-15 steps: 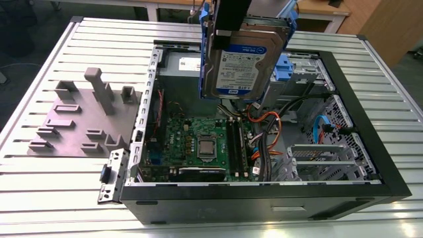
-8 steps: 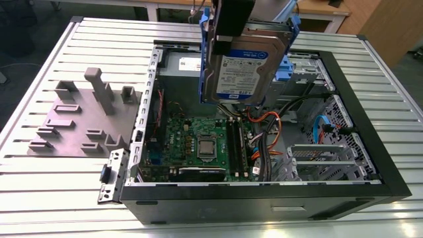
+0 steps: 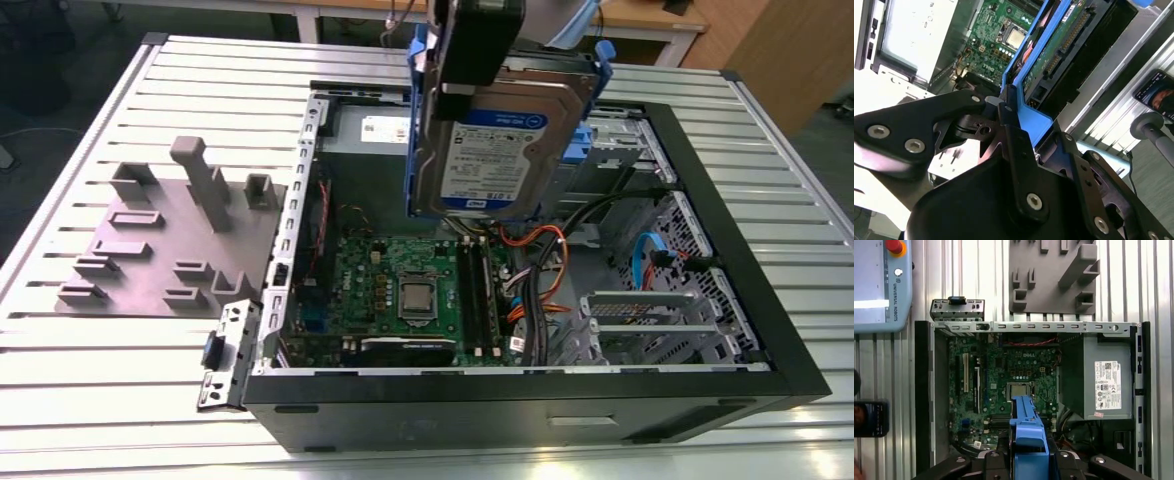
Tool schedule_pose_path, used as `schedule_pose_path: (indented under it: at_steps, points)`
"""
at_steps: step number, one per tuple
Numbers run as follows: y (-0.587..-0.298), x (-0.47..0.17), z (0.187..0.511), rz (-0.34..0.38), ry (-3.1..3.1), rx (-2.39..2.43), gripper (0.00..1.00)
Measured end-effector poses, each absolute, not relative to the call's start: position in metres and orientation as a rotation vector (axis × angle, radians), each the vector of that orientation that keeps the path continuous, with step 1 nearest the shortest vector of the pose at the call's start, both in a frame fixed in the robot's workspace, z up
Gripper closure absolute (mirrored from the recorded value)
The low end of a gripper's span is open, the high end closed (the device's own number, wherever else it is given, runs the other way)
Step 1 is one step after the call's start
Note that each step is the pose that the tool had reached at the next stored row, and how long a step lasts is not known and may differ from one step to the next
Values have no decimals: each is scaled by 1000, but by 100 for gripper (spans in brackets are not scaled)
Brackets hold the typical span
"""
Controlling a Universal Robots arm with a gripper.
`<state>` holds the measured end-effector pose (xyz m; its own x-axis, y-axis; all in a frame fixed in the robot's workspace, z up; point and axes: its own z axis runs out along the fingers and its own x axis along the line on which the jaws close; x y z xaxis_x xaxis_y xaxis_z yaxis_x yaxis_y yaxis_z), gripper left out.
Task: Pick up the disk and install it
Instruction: 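Insert the disk into the insertion slot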
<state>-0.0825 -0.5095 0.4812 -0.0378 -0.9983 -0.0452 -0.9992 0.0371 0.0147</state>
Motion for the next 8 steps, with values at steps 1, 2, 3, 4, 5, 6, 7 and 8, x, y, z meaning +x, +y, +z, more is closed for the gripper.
schedule_pose_path:
  at_steps: [1, 2, 3, 4, 5, 6, 7, 8]
  points:
    - [-510, -80, 481, 65, 2246, -2163, 64]
    - [-510, -77, 481, 65, 2246, -2164, 64]
    - [-510, -75, 481, 65, 2246, -2164, 64]
    - [-510, -72, 481, 65, 2246, -2164, 64]
    - [-510, -69, 481, 65, 2246, -2164, 64]
    - [-510, -67, 481, 65, 2246, -2164, 64]
    - [-510, -65, 480, 65, 2246, -2164, 64]
    - [-510, -63, 480, 66, 2246, -2164, 64]
